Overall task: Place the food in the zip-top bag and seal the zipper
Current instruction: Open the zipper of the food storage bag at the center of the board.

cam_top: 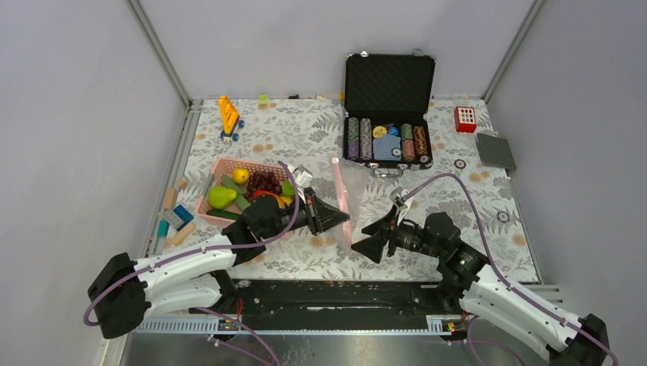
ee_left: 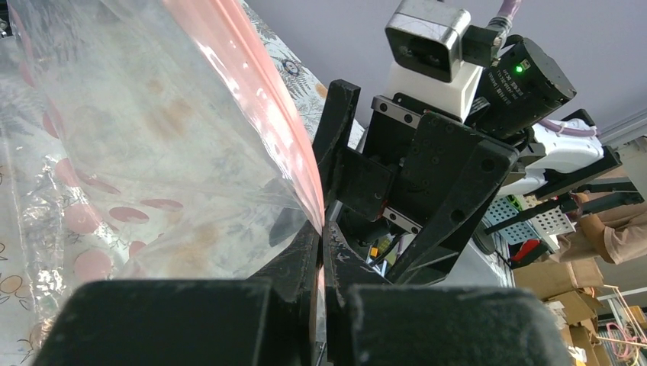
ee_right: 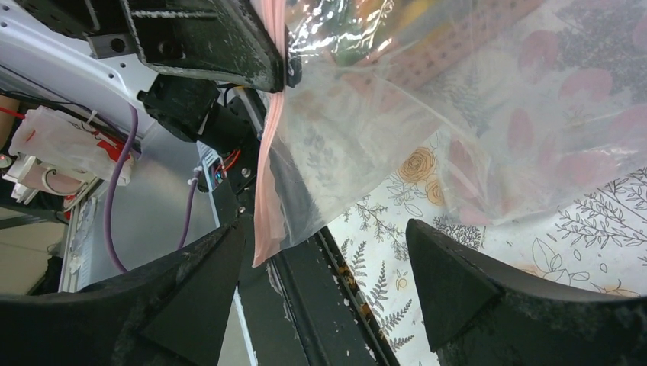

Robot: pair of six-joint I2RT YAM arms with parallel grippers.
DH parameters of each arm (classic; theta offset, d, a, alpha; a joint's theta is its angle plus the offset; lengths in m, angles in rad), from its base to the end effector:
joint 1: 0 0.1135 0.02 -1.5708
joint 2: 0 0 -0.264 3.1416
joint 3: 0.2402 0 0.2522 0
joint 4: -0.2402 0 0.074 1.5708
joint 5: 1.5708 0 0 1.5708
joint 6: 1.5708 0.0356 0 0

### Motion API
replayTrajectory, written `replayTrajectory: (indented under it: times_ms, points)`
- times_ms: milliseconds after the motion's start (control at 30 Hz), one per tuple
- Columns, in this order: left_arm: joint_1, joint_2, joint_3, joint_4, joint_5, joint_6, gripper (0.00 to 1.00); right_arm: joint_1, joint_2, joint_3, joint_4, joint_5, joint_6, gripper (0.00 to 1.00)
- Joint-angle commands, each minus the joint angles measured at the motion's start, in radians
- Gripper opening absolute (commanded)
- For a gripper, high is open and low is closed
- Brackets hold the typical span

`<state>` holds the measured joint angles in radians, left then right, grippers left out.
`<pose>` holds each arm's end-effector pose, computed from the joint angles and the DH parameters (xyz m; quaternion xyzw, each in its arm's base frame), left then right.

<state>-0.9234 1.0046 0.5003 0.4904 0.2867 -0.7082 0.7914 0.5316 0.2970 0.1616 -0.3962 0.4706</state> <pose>0.1307 -0.1895 0.2690 0.1754 0.6899 -0.5758 0.4022 0.0965 0.1172 0.2409 -0.2470 0.6875 0.5102 0.4539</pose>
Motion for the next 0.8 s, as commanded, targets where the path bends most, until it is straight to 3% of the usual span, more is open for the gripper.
replayTrajectory:
  times_ms: [0, 367, 767]
  points:
    - [0.006, -0.014, 0.002, 0.038, -0.022, -0.008, 0.00, 0.006, 0.045, 0.030, 0.065, -0.013, 0.002, 0.85]
    - [0.005, -0.005, 0.007, 0.034, -0.007, -0.011, 0.00, 0.006, 0.067, 0.032, 0.049, 0.084, -0.013, 0.83]
    - [0.006, 0.008, 0.014, 0.025, -0.027, -0.033, 0.00, 0.004, 0.091, 0.021, 0.140, 0.132, 0.001, 0.81]
